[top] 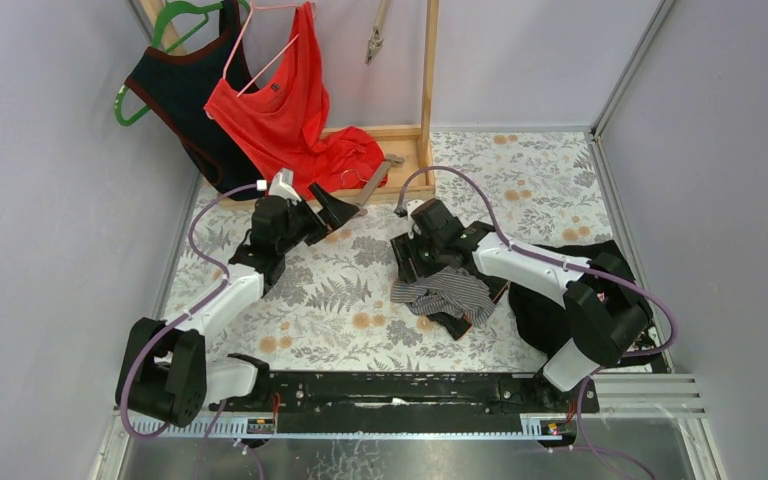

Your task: Clip the underwear to the hanger

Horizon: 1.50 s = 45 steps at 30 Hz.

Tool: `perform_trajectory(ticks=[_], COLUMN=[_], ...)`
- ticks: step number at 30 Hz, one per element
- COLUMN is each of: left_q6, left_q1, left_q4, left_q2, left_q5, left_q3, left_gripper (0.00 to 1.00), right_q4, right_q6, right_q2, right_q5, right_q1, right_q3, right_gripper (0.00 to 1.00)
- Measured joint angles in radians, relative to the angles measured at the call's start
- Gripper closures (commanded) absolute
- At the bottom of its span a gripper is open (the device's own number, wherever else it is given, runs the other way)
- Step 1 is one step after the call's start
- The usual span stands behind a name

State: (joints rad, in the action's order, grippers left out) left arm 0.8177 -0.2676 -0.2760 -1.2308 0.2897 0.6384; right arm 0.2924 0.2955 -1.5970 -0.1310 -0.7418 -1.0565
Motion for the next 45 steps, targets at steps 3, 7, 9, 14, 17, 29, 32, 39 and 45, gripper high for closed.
perform_trajectory(ticks=[3,7,9,14,17,29,32,39,45], left_q6=[0.0,0.0,0.0,-0.001,-0.003,-0.008,-0.008,-0.008,-0.008], left_q1=[0.0,0.0,0.0,0.0,0.0,0.0,0.0,0.0,0.0], left_q4=[0.002,0.002,0.002,0.002,0.002,0.008,0.008,0.008,0.008], left_q2=[0.0,0.0,0.0,0.0,0.0,0.0,-0.001,-0.004,-0.004], left_q5=[-0.001,-0.001,-0.001,-0.001,-0.002,-0.006,-0.006,-0.006,-0.009], left_q3=[-0.002,-0.003,-0.005,-0.009,-0.013,-0.013,-0.013,-0.013,-0.013], left_gripper=[0.0,0.0,0.0,0.0,0.0,0.0,0.0,0.0,0.0], right_q4=[0.014,0.014,0.011,0.001,-0.013,-0.017,-0.016,-0.012,-0.013], right_q6=[0.0,0.0,0.0,0.0,-0.001,0.001,0.0,0.0,0.005], right_q2=[-0.007,-0.011,-0.023,-0.08,-0.118,-0.095,-0.056,-0.039,-0.039], right_q5=[0.054,0.116,0.138,0.189,0.213,0.298,0.307,0.328,0.313], right_q1=[-0.037,-0.077,-0.087,-0.099,-0.1,-0.102,-0.102,-0.103,-0.103], right_q3=[0.001,0.003,0.003,0.006,0.005,0.005,0.005,-0.002,-0.002], right_gripper=[0.35,0.39,0.41,0.48,0.56,0.43,0.52,0.47,0.37])
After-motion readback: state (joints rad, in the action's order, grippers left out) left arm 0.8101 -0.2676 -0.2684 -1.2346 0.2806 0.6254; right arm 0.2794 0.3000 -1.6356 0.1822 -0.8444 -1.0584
